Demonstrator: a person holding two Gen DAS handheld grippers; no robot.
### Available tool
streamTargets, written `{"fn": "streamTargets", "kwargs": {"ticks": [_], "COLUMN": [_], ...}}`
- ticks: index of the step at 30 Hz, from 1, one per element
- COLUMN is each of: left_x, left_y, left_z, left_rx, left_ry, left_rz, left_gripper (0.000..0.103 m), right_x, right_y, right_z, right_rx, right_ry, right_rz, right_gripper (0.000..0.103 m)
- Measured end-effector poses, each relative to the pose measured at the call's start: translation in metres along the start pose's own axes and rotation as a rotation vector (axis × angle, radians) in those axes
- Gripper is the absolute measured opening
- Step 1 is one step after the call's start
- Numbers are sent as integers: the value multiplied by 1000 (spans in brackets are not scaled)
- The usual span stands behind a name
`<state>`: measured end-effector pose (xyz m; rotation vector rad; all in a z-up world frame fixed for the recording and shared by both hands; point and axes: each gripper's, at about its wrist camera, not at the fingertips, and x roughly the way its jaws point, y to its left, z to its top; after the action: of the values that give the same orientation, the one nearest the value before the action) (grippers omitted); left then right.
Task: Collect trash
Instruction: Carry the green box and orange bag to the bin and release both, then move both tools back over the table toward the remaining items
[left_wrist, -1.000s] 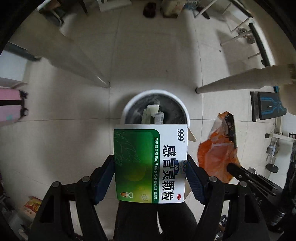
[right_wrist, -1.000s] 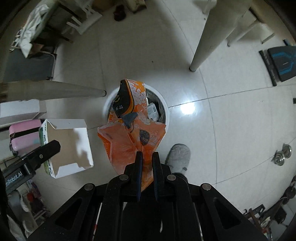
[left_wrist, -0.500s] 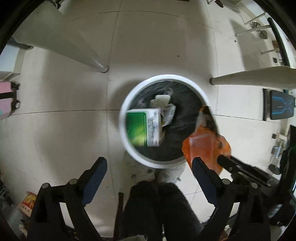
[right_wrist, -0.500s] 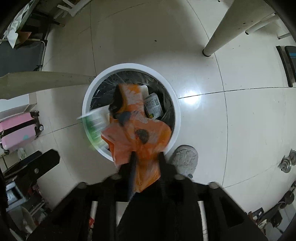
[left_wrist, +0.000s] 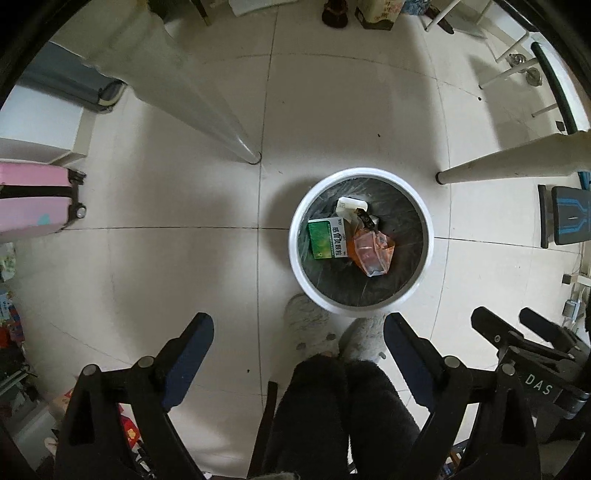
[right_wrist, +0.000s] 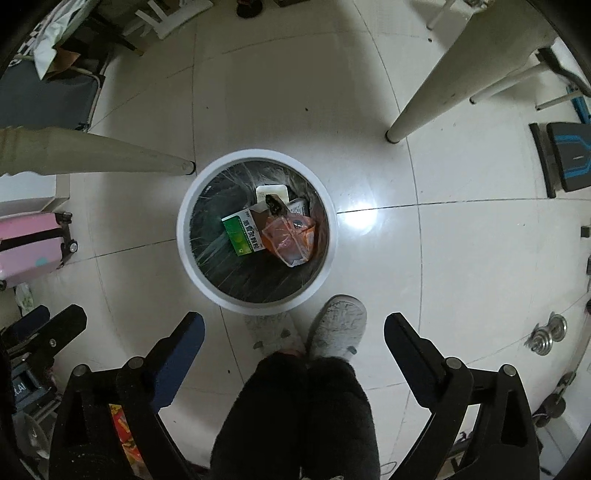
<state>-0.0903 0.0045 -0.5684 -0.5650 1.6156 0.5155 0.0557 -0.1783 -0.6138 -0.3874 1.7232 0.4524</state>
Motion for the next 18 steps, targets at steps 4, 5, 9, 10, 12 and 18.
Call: {"fn": "streamTargets", "kwargs": {"ticks": [4, 5, 9, 10, 12, 18], "left_x": [-28, -37, -68, -74, -90, -156], "left_y": [-1, -1, -1, -2, -4, -3], "left_z": [-13, -16, -28, -30, -36, -54], "left_rx": [-2, -4, -7, -8, -2, 15], "left_ry": [-17, -21, -34, -37, -44, -88], "left_rz": [-2, -4, -11, -13, -19, -31], "left_gripper": [94, 94, 94, 94, 94, 94], "right_x": [-41, -53, -90, -103, -125, -204], "right_y": [7, 8, 8, 8, 9, 17], "right_z": [-15, -18, -32, -37, -45, -73], "right_rx": [-17, -22, -25, -25, -23, -27], "right_ry": [-24, -27, -38, -42, -48, -77], "right_rz": [-14, -16, -10, -12, -7, 19], "right_gripper": [99, 99, 99, 99, 99, 99]}}
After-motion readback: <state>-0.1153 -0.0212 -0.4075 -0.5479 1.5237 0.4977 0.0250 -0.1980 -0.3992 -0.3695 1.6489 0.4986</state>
